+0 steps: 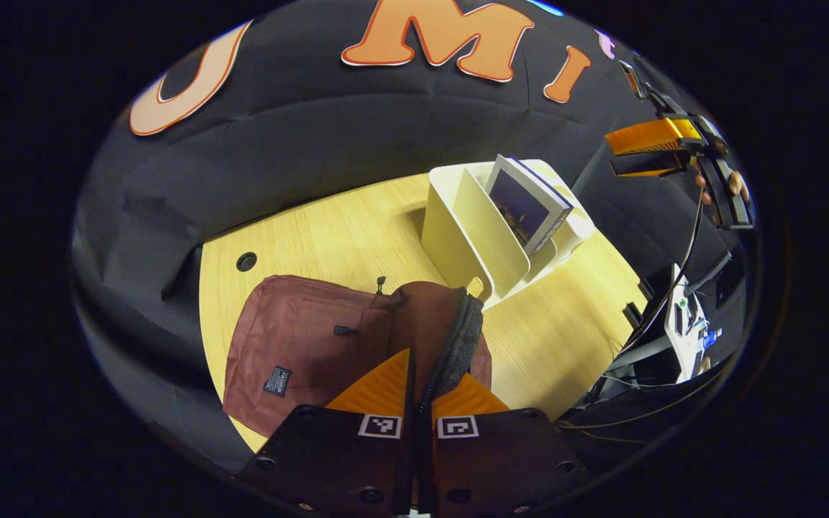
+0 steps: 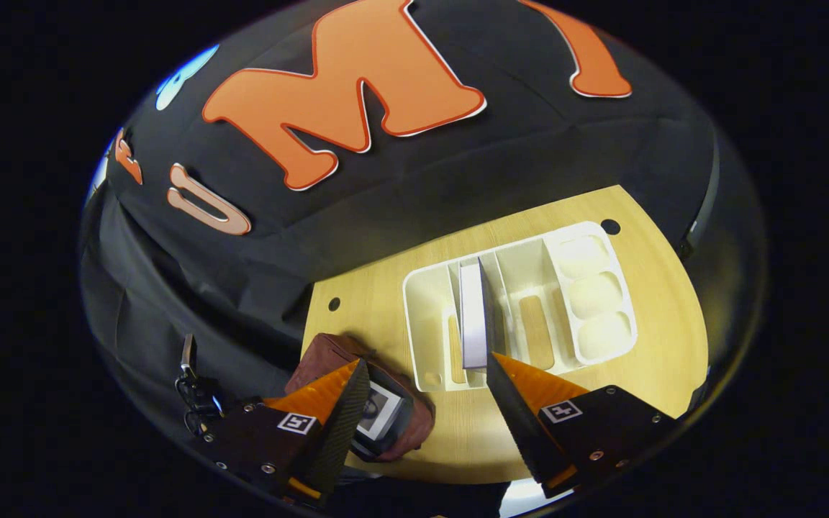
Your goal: Open the schoolbag, grab two books from the bookshelf and put them into the schoolbag.
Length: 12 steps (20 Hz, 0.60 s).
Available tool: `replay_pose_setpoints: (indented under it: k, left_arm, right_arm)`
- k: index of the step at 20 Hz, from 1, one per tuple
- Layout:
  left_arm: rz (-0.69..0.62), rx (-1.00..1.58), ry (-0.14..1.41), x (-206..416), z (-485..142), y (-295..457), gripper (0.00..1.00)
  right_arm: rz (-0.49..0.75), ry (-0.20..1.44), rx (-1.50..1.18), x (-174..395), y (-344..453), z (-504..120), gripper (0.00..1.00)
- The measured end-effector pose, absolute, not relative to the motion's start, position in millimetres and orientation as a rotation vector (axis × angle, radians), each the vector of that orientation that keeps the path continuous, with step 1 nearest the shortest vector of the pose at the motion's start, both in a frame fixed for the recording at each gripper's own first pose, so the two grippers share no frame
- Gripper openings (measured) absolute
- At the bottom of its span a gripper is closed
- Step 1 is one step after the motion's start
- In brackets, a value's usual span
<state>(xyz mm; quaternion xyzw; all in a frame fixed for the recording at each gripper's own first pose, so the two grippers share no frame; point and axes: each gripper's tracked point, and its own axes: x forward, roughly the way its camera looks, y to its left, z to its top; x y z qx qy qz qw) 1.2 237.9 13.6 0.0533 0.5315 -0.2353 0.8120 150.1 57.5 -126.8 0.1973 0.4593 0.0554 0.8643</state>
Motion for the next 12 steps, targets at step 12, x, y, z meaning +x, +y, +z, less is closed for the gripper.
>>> replay_pose_setpoints:
  k: [12]
  left_arm:
    - [-0.414,0.092,1.170,-2,7,238,0.04]
  right_arm:
    - [0.120,1.272,0.296,208,53,-232,0.95]
